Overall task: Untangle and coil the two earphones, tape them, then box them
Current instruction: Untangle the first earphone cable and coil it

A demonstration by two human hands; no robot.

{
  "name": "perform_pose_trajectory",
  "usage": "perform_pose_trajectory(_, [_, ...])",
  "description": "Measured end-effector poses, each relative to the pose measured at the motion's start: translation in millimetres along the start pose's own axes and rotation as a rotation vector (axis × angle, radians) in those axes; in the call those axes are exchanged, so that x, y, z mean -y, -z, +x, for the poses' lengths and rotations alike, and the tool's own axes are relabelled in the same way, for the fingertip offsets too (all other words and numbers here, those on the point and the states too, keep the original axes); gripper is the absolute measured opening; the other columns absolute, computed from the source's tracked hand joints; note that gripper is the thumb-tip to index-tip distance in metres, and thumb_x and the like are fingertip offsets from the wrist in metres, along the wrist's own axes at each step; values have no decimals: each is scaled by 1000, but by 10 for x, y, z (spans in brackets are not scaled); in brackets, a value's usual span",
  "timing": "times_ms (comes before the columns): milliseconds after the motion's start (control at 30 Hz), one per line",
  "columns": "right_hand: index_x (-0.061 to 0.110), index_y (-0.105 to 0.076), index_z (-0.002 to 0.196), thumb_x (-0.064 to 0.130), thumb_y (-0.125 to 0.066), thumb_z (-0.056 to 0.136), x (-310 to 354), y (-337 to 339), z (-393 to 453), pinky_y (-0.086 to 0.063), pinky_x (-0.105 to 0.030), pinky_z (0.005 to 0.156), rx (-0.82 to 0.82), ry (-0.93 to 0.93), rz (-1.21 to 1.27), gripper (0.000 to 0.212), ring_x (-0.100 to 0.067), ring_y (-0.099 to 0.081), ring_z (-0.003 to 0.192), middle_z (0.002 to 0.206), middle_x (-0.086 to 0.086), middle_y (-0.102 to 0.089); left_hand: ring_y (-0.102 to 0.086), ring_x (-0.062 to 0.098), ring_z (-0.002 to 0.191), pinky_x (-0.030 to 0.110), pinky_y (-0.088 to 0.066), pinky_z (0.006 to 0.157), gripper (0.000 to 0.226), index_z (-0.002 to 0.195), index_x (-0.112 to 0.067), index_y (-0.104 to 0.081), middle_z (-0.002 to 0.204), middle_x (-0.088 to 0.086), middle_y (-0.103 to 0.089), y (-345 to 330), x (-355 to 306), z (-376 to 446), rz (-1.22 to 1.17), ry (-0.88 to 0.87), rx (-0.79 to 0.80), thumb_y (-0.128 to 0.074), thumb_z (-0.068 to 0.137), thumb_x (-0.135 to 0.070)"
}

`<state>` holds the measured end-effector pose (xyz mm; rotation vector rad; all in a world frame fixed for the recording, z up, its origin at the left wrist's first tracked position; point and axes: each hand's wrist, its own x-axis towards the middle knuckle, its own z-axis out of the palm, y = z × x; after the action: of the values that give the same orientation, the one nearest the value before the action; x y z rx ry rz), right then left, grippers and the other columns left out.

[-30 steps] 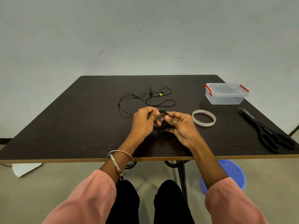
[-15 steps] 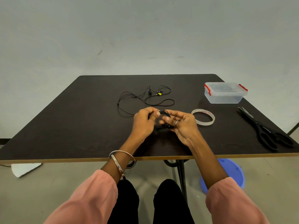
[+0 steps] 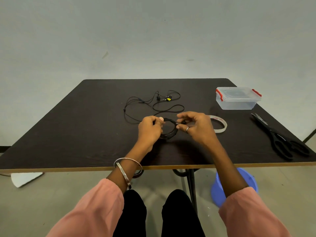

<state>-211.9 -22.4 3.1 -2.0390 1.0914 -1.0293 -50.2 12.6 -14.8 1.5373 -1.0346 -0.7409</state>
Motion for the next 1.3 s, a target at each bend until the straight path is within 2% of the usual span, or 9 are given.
perform_pose_trajectory(133, [10,-73,95,6,-78,73,-90,65,-35,-53,-16,80,-74,185,-109,23,-9,-66,85,93,-1,-71,-57,12,65,44,-60,74,20,81,-16,-65,73,1,-59,-57,-4,28,-122,85,49,-54,97,-19])
perform_pose_trajectory(367, [14,-71,93,7,-78,74,-206,151,-167,-58,-26,79,-140,-183,175,21,-14,-70,84,90,-2,-72,-59,14,63,43,-58,74,14,90,-13,-69,74,2,-62,-327,-90,83,-195,116,139,-57,95,-14])
perform_pose_trajectory(567, [18,-71,89,13,-75,79,-308,151,-243,-55,-25,76,-230,-206,-65,11,-10,-65,78,83,6,-68,-66,5,65,24,-57,67,6,85,-13,-72,71,-3,-69,-551,-10,157,153,-198,65,-68,87,-17])
perform_pose_trajectory(700, [12,-72,94,19,-74,81,-343,95,-239,-54,-28,70,-221,-138,-233,15,-9,-57,66,82,3,-66,-67,11,77,38,-53,80,7,80,-25,-73,73,-9,-70,-547,39,215,377,-298,39,-69,84,-30])
perform_pose_trajectory(767, [11,-72,98,23,-71,84,-359,78,-224,-54,-35,78,-189,-103,-302,18,-12,-60,77,89,-1,-67,-66,16,82,37,-52,81,11,83,-21,-75,79,-3,-73,-523,48,239,458,-292,32,-69,85,-30])
perform_pose_trajectory(833, [11,-70,104,26,-67,87,-368,69,-217,-52,-41,84,-150,-71,-362,23,-19,-60,92,99,-5,-68,-66,12,81,26,-49,73,12,87,-18,-75,82,-1,-73,-505,50,245,485,-265,32,-69,85,-28])
perform_pose_trajectory(967, [12,-63,122,30,-61,91,-358,61,-233,-49,-38,90,-113,-60,-408,36,-20,-55,104,112,-7,-65,-57,2,73,8,-32,57,13,91,-17,-76,83,-2,-73,-480,60,202,443,-280,-10,-68,86,-26])
perform_pose_trajectory(1100, [14,-65,119,33,-62,90,-359,67,-248,-46,-31,87,-101,-21,-400,34,-19,-54,103,112,-4,-65,-59,6,74,19,-38,65,19,93,-15,-77,85,2,-75,-441,66,181,405,-298,-20,-67,88,-29])
perform_pose_trajectory(1300, [17,-68,114,33,-59,92,-390,70,-246,-39,-26,84,-94,5,-389,29,-18,-50,105,112,-3,-64,-56,4,78,24,-45,79,18,94,-14,-76,91,0,-74,-402,64,176,355,-257,-55,-64,89,-26])
